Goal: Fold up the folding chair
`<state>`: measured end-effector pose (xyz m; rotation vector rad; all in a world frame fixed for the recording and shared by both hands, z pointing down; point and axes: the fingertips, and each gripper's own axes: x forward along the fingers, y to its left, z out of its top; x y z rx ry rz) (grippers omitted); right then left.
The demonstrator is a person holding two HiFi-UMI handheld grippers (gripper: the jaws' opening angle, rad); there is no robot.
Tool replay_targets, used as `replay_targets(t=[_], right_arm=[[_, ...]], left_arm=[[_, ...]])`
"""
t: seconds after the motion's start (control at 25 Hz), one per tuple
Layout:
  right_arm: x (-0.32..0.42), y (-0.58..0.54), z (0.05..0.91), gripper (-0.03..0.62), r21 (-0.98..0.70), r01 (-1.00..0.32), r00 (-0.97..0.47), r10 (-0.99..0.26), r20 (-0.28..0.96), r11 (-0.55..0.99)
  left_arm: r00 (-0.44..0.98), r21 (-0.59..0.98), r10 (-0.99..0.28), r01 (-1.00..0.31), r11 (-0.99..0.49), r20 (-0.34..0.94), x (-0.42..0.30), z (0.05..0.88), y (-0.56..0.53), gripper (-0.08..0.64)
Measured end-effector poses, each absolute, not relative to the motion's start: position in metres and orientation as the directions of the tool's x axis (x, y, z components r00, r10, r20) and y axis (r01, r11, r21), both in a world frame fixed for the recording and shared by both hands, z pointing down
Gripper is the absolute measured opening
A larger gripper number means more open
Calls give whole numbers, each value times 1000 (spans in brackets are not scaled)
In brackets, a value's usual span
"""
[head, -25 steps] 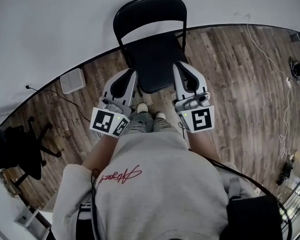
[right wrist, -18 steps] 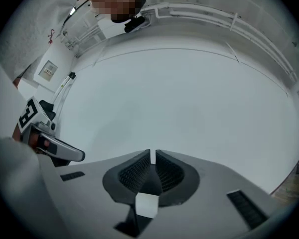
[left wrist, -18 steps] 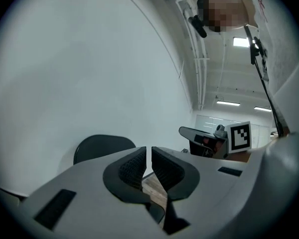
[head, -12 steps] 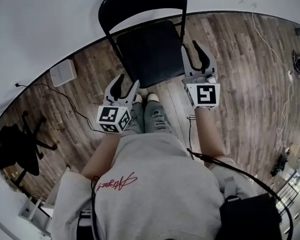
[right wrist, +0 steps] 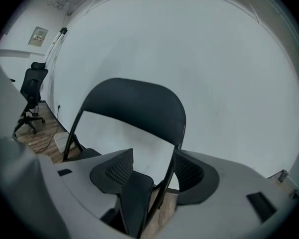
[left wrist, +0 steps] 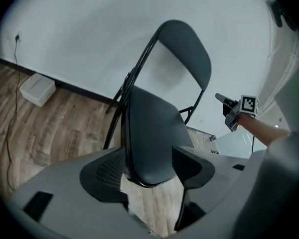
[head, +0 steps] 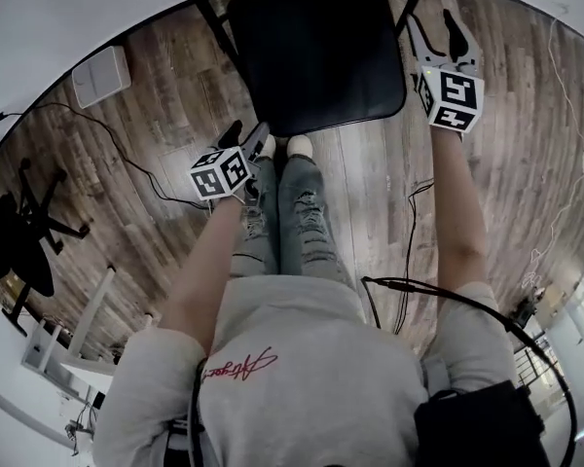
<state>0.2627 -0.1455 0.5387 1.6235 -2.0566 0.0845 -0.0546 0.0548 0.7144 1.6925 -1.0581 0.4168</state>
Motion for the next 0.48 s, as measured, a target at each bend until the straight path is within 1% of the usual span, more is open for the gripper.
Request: replay_targets(t=[0.12, 0.2, 0.28, 0.36, 0.48], right_arm=[[285, -168, 574, 239, 274, -918, -133, -872, 471, 288], [297, -186, 594, 242, 284, -913, -125, -863, 490, 294], [309, -203, 608, 244, 271, -922, -112, -862, 494, 275], [318, -217, 614, 245, 252, -934, -105, -870, 482, 252], [319, -233, 616, 245, 240, -936, -123, -880, 459, 256]], left_arm=[[571, 627, -405, -779, 10, 715, -56, 761, 56, 295], [591, 653, -383, -756, 45, 710, -55, 784, 54, 310], [625, 680, -349, -732, 47, 698, -51, 799, 53, 330], [677, 727, -325, -685, 49, 660, -45, 806, 53, 344], [767, 814, -286, -571, 102, 574, -37, 812, 58, 362]])
